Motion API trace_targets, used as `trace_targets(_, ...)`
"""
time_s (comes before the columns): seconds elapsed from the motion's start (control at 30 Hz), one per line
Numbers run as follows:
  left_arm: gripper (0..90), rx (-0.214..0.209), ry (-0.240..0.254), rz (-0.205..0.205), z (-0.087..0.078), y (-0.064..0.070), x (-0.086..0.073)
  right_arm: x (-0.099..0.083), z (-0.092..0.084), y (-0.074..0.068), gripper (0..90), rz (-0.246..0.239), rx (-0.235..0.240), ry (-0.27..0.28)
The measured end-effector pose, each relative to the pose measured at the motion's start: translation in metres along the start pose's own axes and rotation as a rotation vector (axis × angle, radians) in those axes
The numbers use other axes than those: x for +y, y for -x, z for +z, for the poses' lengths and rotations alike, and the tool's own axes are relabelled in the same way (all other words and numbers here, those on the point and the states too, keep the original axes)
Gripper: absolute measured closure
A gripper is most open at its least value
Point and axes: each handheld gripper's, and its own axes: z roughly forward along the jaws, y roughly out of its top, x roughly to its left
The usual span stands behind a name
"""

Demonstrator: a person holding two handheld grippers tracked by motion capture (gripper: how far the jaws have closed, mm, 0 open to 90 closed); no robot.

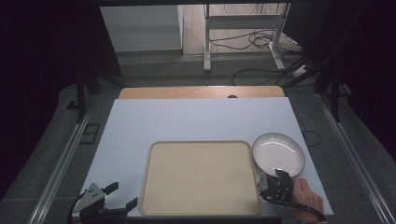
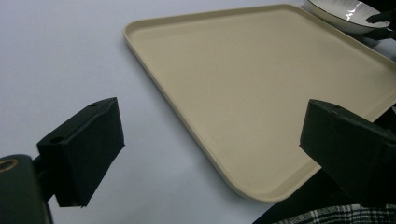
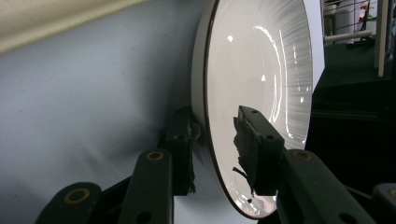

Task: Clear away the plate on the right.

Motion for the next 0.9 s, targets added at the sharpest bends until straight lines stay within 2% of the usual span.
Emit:
trace_targets(0.17,6.0,0.0,0.0,-0.002,0.0,0.0,0.0,0.002,0.003,-0.002,70.7,-0.037,-0.007,-0.015)
trace_targets(0.33,6.0,0.0,-0.001,-0.003,0.0,0.0,0.0,0.005,0.008,-0.004,79.8,-0.078,0.012,-0.053)
trace_targets(0.53,6.0,0.0,0.0,-0.003,0.0,0.0,0.0,0.007,0.009,-0.009,82.0,-0.149,-0.018,-0.074)
trace_targets(0.63,6.0,-0.001,0.001,-0.004,0.0,0.0,0.0,0.008,0.008,-0.01,82.0,-0.152,-0.026,-0.08)
trace_targets(0.73,6.0,-0.002,0.001,-0.004,0.0,0.0,0.0,0.008,0.006,-0.013,81.7,-0.171,-0.061,-0.076)
trace_targets(0.8,6.0,-0.002,0.001,-0.003,0.0,0.0,0.0,0.009,0.006,-0.012,81.4,-0.172,-0.066,-0.071)
trace_targets(0.9,6.0,-0.002,0.001,-0.004,0.0,0.0,0.0,0.009,0.001,-0.009,80.6,-0.149,-0.074,-0.055)
